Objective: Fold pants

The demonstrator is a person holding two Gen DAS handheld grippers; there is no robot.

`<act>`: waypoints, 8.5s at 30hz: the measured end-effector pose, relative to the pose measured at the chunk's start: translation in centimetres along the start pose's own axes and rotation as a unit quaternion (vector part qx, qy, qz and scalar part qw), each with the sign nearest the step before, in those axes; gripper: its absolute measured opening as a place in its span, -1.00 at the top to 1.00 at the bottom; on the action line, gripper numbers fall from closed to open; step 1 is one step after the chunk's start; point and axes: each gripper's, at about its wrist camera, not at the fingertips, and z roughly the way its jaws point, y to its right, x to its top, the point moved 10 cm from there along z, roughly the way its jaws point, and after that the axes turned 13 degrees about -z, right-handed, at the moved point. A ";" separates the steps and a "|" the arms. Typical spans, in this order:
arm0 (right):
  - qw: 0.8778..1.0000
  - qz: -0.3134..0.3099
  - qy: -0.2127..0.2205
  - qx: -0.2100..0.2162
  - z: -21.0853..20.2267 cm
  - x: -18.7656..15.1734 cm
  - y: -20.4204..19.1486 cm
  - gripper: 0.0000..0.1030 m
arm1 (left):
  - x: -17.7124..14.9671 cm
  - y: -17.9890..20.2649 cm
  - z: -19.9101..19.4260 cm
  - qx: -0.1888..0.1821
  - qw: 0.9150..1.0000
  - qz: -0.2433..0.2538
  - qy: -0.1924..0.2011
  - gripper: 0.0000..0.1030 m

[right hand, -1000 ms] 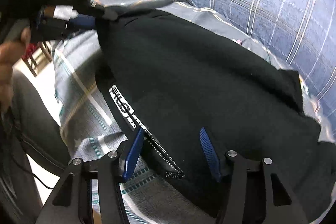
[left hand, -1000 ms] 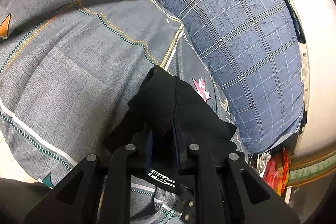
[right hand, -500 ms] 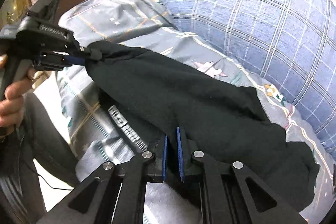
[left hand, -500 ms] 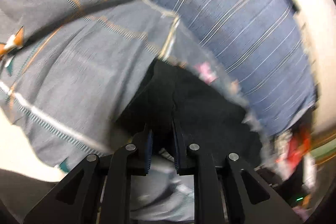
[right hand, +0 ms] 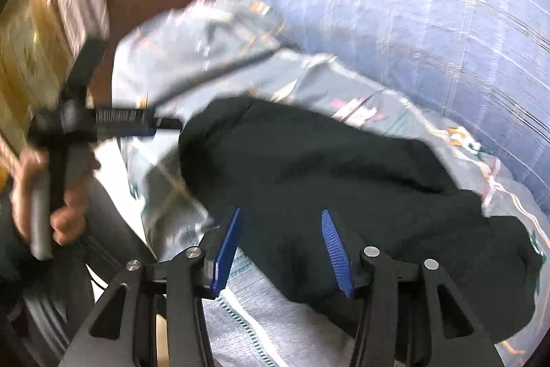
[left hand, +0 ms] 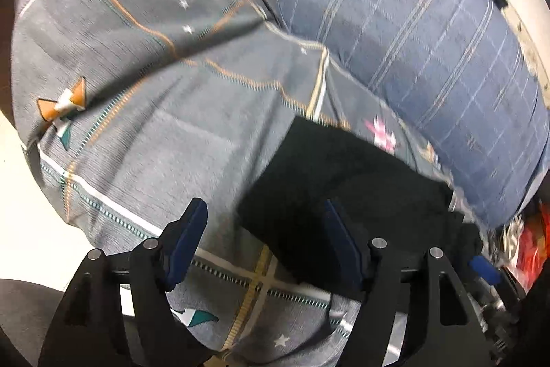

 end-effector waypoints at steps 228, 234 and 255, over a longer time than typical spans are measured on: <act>0.925 0.374 0.063 0.000 -0.4 -8.4 14.6 -0.34 | -13.8 9.3 -2.2 -0.053 0.979 0.192 -0.054 -0.40; 0.929 0.365 0.057 -0.007 -0.7 -8.4 14.2 -0.47 | -14.0 9.4 -2.5 -0.048 0.976 0.205 -0.046 -0.40; 0.929 0.347 0.068 -0.109 -7.3 -11.8 9.7 -0.47 | -12.4 20.8 -0.9 -0.169 0.946 0.267 -0.079 -0.40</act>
